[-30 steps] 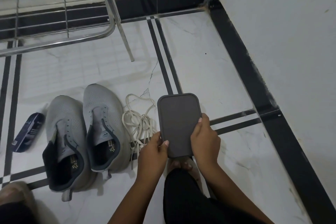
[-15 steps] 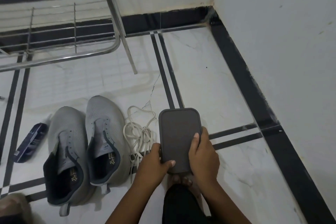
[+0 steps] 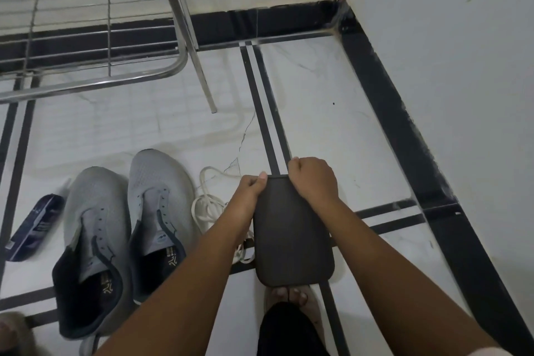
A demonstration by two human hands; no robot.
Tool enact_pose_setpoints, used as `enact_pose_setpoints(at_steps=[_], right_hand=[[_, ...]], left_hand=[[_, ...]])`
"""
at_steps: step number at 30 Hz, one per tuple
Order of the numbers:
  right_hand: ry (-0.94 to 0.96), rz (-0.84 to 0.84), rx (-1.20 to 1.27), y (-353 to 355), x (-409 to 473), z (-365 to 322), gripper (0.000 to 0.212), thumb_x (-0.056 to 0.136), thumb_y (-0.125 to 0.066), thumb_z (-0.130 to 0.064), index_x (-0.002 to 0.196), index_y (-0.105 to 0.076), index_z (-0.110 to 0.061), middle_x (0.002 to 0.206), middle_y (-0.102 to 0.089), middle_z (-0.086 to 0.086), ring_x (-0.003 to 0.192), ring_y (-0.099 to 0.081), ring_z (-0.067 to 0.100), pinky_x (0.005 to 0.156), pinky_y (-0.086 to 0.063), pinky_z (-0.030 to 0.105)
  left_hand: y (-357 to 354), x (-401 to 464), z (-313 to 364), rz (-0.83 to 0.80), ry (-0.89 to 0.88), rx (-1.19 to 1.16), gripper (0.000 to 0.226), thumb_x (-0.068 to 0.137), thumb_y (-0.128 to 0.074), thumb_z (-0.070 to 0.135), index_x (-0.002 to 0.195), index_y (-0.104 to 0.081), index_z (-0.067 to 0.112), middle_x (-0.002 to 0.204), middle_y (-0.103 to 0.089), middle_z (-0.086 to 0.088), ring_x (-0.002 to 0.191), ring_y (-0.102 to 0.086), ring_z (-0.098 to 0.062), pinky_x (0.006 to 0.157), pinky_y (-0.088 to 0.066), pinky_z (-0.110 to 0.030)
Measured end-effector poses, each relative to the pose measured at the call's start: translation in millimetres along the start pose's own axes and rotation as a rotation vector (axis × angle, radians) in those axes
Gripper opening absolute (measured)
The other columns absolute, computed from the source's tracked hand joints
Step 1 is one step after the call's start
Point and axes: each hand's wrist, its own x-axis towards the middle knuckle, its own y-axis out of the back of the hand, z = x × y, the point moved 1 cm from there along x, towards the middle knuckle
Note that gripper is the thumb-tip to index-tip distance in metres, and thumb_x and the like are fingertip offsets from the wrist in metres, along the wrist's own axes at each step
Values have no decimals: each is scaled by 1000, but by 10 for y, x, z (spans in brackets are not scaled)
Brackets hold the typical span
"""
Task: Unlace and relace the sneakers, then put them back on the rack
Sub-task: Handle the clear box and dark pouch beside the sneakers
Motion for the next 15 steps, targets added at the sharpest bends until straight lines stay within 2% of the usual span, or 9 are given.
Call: enact_pose_setpoints(at_steps=[2, 5, 7, 9, 10, 12, 13, 15], right_hand=[[0, 38, 7, -15, 12, -2, 49, 98, -33, -29, 54, -48, -12, 55, -48, 1, 53, -45, 14, 48, -28, 23], [-2, 28, 13, -29, 13, -19, 48, 98, -33, -29, 57, -50, -11, 56, -50, 1, 58, -51, 17, 55, -38, 25], [-11, -3, 13, -23, 16, -19, 49, 99, -31, -31, 60, -51, -12, 58, -51, 1, 62, -54, 19, 59, -41, 27], [-22, -60, 48, 7, 18, -16, 51, 101, -28, -38, 64, -51, -12, 63, -53, 1, 67, -54, 19, 58, -36, 27], [-40, -91, 120, 37, 8, 3, 52, 101, -26, -44, 70, -54, -12, 70, -57, 1, 72, -55, 19, 60, -37, 28], [-129, -160, 407, 123, -93, 62, 52, 100, -23, -53, 100, -58, -15, 94, -59, -1, 89, -54, 17, 75, -41, 30], [-190, -186, 543, 166, -203, 103, 51, 100, -22, -55, 115, -54, -19, 104, -55, -5, 97, -51, 14, 84, -38, 29], [-243, -176, 627, 183, -491, 209, 52, 100, -18, -55, 132, -46, -24, 111, -45, -10, 103, -43, 8, 91, -32, 27]], left_hand=[[-27, 30, -12, 59, -11, -22, 36, 90, -48, 58, 95, -53, 22, 101, -64, -6, 94, -62, -22, 94, -49, -47], [-90, 46, -1, 119, -31, -92, 31, 94, -47, 50, 90, -52, 20, 96, -61, -7, 86, -58, -21, 89, -49, -44], [-101, 28, -2, 118, -32, -94, 32, 95, -46, 50, 93, -52, 19, 96, -60, -6, 85, -58, -20, 86, -49, -41], [-106, -19, -26, 117, -38, -62, 37, 95, -42, 54, 104, -53, 20, 101, -63, -3, 90, -61, -17, 81, -49, -36], [-112, -66, -51, 132, -46, -43, 40, 96, -37, 56, 110, -52, 22, 105, -62, -1, 94, -60, -16, 79, -50, -33], [-126, -197, -115, 193, -81, -14, 48, 97, -26, 58, 123, -48, 25, 117, -57, 3, 105, -55, -14, 85, -43, -30], [-133, -275, -183, 215, -103, -11, 51, 97, -22, 57, 130, -45, 25, 124, -52, 5, 111, -50, -13, 92, -39, -29], [-159, -481, -378, 212, -147, -3, 51, 98, -19, 52, 137, -40, 25, 131, -46, 10, 118, -43, -7, 100, -32, -26]])
